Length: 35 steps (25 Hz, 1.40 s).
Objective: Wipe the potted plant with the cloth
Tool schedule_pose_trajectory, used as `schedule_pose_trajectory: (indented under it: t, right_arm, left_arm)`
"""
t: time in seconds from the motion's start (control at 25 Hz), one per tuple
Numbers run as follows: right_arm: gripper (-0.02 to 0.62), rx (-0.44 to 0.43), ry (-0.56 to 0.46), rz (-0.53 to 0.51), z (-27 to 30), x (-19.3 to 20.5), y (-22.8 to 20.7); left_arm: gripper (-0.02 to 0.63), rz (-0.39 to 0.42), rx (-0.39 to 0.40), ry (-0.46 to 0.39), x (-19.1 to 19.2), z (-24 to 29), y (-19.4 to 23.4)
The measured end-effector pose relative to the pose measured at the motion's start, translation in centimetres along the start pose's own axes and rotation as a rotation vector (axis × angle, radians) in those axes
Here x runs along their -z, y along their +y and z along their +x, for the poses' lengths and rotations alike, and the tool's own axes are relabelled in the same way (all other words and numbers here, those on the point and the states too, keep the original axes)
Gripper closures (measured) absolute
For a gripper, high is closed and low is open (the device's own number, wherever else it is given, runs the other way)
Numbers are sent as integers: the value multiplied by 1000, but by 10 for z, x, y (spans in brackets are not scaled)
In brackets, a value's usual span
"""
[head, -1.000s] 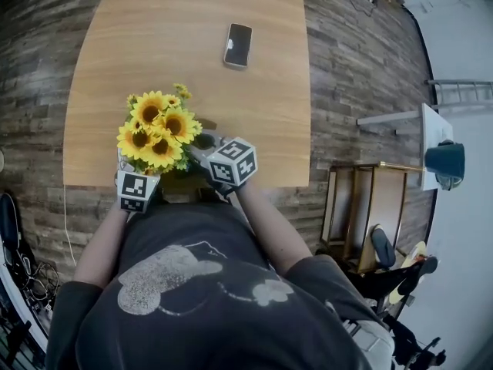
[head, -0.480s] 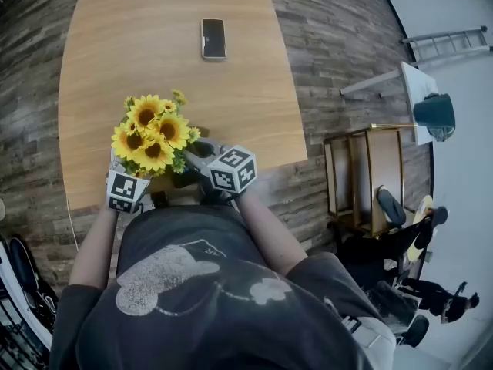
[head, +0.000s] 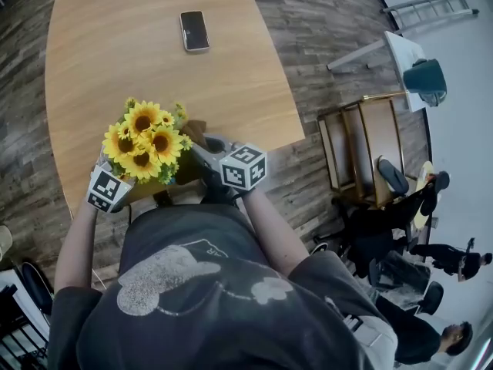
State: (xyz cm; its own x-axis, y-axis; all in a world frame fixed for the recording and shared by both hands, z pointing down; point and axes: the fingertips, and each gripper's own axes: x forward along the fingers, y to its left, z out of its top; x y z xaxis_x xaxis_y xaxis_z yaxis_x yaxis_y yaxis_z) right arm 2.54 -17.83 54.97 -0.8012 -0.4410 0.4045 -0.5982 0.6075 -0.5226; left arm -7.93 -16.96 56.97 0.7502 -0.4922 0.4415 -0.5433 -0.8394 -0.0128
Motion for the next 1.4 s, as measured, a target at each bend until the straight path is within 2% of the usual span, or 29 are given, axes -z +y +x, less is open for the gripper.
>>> schedule_pose_trajectory:
  t: [0.12,0.24,0.32,0.44,0.68,0.88,1.0,1.24,1.4]
  right_arm:
    - [551,11,-4,2,-2,-3,-2]
    - [551,13,12,-13,2,-5,-3]
    - [551,2,30,-33,4,-8,-5]
    - [551,-31,55,-59,5,-14,-11]
    - [551,-88,90,-125,20,-34,-23]
    - [551,-220,159,-187,51,-57,-28]
    - [551,-309,201,-210,67,-64,-26]
    - [551,-484,302,-270,98,-58,-6]
    - [551,-580,341,-256,108,-50,7]
  left_arm:
    - [101,23,45,6,-2,1,-2]
    - [84,1,10,31,3,5,4]
    - [21,-8,-53,50,7,4,10]
    - [-5,-42,-162,38,6,-2,15]
    - [-9,-268,-376,-25,13,-22,17]
    - [-9,-423,-553,-45,12,-30,6]
    - [-9,-494,-621,-58,8,-28,-2]
    - [-3,-526,-702,-64,-1,-9,-3]
    - [72,-551,-737,-85,-3,-1,4]
